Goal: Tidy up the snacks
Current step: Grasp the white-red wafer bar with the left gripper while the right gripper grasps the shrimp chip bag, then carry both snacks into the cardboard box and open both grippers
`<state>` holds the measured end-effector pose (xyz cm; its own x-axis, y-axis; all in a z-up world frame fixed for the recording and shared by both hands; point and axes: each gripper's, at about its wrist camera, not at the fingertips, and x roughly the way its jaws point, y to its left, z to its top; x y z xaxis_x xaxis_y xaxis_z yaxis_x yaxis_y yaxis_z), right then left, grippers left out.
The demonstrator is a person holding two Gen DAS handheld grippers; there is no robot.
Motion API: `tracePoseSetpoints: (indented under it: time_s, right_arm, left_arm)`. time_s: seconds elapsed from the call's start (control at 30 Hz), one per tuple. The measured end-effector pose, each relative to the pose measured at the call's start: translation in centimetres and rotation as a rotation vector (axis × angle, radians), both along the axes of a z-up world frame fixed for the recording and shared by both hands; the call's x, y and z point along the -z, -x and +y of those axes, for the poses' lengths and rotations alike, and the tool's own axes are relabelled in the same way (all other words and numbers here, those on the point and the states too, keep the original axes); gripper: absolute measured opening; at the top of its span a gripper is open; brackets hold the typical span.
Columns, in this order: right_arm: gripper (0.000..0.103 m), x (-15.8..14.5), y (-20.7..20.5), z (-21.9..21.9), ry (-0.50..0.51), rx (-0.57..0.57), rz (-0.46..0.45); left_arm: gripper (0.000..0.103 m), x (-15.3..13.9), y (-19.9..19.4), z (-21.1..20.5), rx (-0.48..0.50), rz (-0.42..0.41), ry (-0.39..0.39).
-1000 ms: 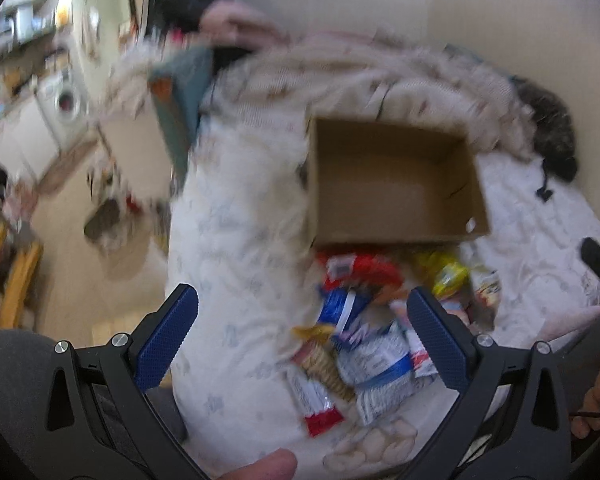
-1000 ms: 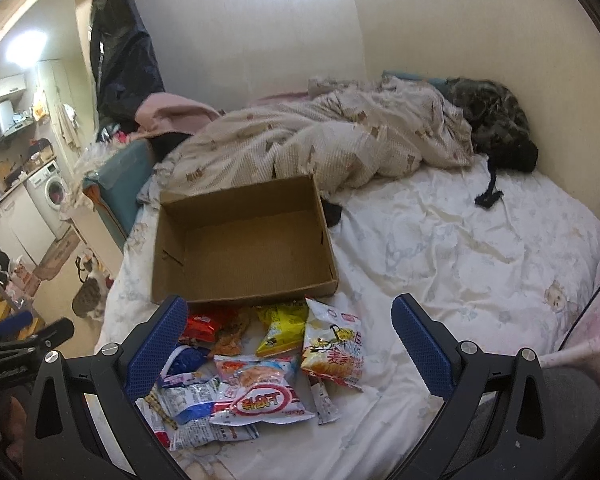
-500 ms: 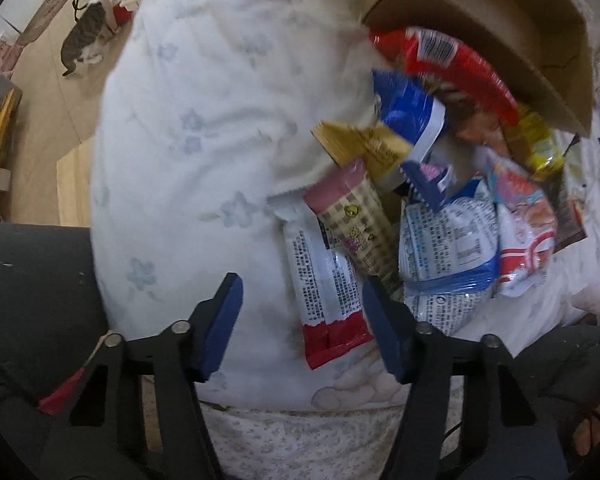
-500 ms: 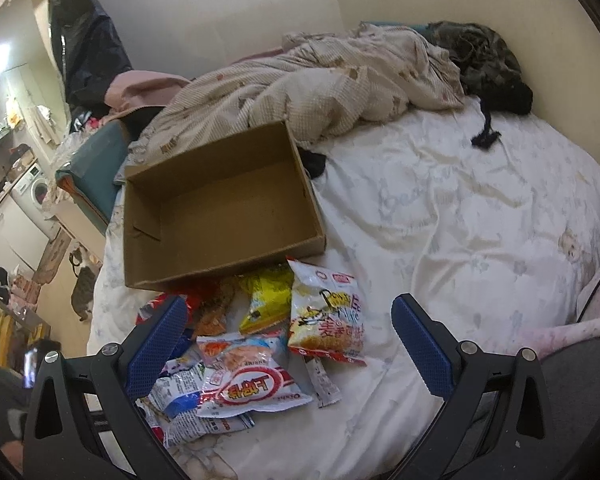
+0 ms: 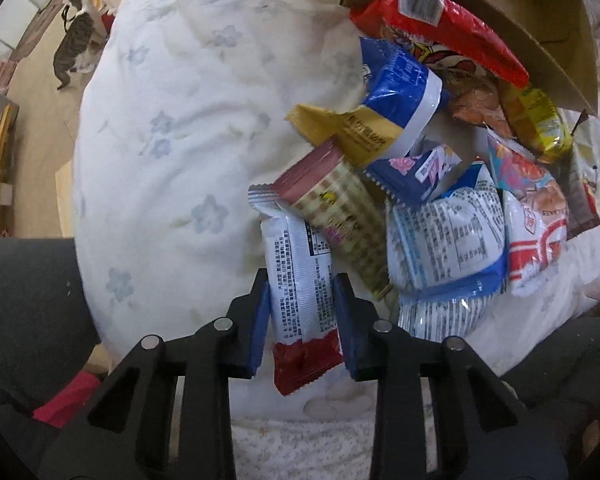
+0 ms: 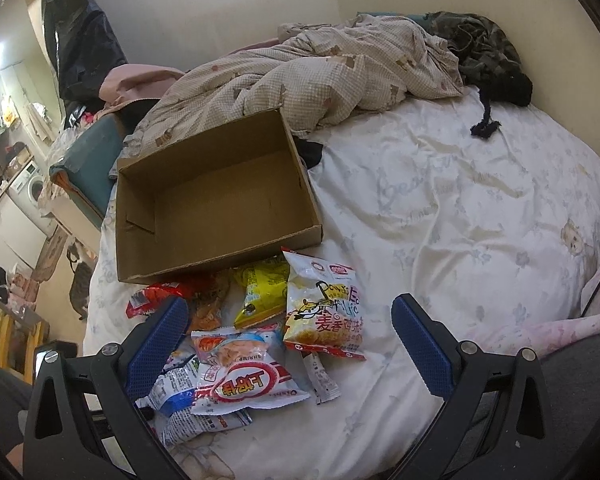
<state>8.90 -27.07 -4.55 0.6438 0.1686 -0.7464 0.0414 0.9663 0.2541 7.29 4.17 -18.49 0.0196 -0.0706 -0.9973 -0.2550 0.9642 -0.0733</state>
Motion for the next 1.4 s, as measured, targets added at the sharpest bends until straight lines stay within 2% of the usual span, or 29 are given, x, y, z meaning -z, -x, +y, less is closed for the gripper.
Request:
tracePoseSetpoints:
  time_s: [0.07, 0.23, 0.33, 0.4, 0.57, 0.73, 0.83, 0.9, 1.07, 1.23, 1.33, 1.4]
  right_arm:
    - [0.103, 0.1, -0.1, -0.3, -0.014, 0.010, 0.007]
    - [0.103, 0.5, -0.4, -0.7, -0.048, 0.015, 0.035]
    - [0.103, 1.1, -1.1, -0.5, -0.090, -0.016, 0.088]
    - [0.103, 1.8, -1.7, 0.0, -0.128, -0.050, 0.140]
    - [0.103, 6.3, -4.3, 1.9, -0.277, -0.139, 0.396]
    - [0.103, 10.0, -5.7, 4.1, -0.202, -0.164, 0.532]
    - [0.103, 11.4, -6.4, 5.1, -0.174, -0.181, 0.576]
    - [0.102, 12.0, -6.6, 5.5, -0.174, -0.187, 0.589]
    - [0.090, 13.8, -6.8, 6.2, -0.184, -0.203, 0.639]
    - [0.087, 15.6, -7.0, 6.3, -0.196, -0.178, 0.683]
    - [0.076, 15.4, -6.9, 6.7, -0.206, -0.195, 0.667]
    - [0.062, 15.2, -7.0, 7.0, -0.204, -0.208, 0.651]
  left_arm:
    - [0.027, -1.4, 0.4, 0.4, 0.001, -0.018, 0.009]
    - [0.027, -7.5, 0.1, 1.4, 0.025, -0.125, -0.004]
    - [0.027, -10.5, -1.1, 1.4, 0.031, -0.189, -0.018]
    - [0.027, -11.5, -2.4, 1.0, 0.045, -0.224, -0.029]
    - [0.027, -11.4, -4.9, 1.3, 0.071, -0.255, -0.001]
    - [0.027, -10.3, -5.8, -0.5, 0.116, -0.255, 0.016]
    - [0.027, -9.2, -6.2, -1.2, 0.129, -0.238, 0.054]
    - [0.027, -8.7, -6.3, -1.4, 0.139, -0.244, 0.053]
    - [0.027, -7.6, -6.6, -0.9, 0.110, -0.239, 0.079]
    - [0.027, -7.4, -6.8, -0.2, 0.079, -0.240, 0.087]
    - [0.027, -7.6, -6.7, -0.2, 0.080, -0.248, 0.077]
    - [0.027, -7.6, -6.6, -0.2, 0.080, -0.249, 0.075]
